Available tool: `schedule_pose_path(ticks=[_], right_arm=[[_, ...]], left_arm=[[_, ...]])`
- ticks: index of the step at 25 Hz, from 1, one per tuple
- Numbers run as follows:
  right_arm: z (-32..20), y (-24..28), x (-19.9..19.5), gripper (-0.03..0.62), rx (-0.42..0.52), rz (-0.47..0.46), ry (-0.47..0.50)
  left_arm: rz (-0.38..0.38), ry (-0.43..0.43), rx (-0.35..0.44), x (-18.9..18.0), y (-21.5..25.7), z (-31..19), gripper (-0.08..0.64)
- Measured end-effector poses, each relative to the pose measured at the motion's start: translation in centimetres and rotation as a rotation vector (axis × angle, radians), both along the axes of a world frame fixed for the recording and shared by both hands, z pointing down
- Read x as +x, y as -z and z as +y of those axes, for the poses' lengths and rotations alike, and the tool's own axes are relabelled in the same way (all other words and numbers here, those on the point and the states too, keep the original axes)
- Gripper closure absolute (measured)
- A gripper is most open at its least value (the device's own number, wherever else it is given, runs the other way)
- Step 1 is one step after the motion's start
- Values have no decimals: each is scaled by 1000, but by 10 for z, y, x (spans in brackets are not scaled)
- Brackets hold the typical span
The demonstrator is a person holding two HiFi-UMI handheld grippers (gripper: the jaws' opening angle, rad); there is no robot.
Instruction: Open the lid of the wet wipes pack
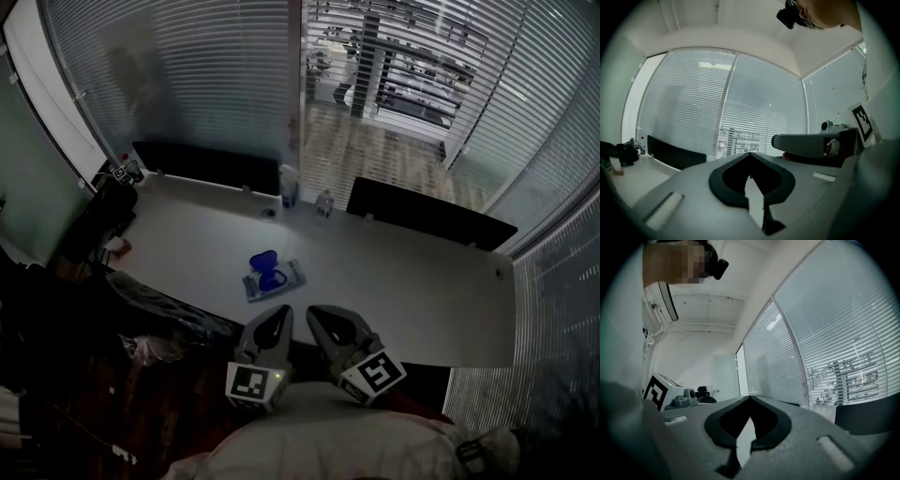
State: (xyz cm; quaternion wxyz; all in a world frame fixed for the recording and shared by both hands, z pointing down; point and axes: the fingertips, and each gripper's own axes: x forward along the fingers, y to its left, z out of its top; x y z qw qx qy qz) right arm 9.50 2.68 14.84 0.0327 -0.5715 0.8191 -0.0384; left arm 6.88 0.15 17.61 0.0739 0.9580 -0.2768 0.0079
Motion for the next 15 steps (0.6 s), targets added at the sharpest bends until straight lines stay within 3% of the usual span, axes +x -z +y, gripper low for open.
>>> schedule_pose_path(ticks=[15], right_arm=[[1,-5,5,592,3,-10,-1]], left_arm=[[-1,2,-11,3,-2,0,557]])
